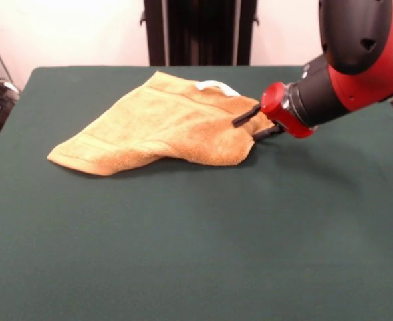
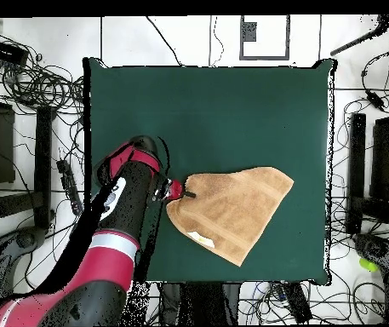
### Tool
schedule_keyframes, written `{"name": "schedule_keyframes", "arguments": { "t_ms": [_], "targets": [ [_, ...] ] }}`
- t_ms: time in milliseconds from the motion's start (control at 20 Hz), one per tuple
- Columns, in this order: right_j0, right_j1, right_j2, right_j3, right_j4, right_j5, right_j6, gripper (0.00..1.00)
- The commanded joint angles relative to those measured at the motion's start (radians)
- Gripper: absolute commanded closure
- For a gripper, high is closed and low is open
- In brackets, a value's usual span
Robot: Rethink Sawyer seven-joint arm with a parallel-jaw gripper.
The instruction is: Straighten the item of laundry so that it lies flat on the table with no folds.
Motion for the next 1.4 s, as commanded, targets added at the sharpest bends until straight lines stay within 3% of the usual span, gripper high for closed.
{"name": "schedule_keyframes", "arguments": {
  "t_ms": [50, 400, 1400],
  "targets": [
    [0.011, -0.017, 0.055, 0.011, 0.047, -0.084, 0.237, 0.00],
    [0.024, -0.001, -0.004, 0.008, -0.005, -0.127, 0.267, 0.00],
    [0.005, 0.071, -0.071, -0.003, 0.001, -0.251, 0.280, 0.00]
  ]
}}
